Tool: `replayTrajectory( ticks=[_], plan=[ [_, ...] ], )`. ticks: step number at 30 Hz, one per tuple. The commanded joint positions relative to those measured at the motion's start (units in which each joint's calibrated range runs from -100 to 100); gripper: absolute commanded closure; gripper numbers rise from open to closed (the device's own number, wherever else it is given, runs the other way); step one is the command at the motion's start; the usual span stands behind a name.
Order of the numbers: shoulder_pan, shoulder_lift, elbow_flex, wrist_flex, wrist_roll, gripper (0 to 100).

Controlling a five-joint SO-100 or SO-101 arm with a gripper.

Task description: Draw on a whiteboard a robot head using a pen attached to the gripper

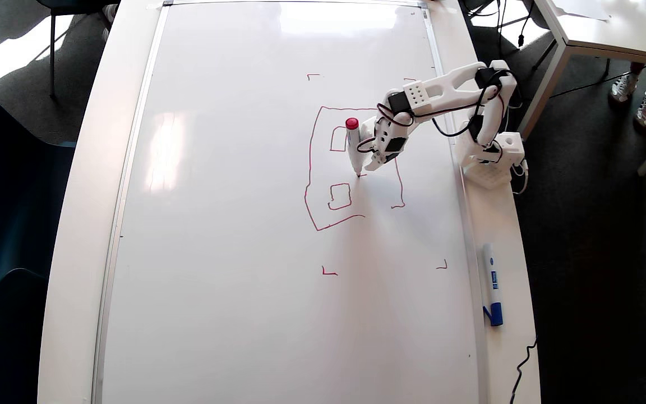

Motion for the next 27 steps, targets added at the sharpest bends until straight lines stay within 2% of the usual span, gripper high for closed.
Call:
replayTrajectory(
  ticks=[1,17,27],
  plan=[
    [1.6,0.2,-2.1,-0.4,0.0,99],
    [7.1,-0.5,-1.2,0.3,4.8,99],
    [8.4,-0.7,0.4,1.4,4.9,99]
  ],
)
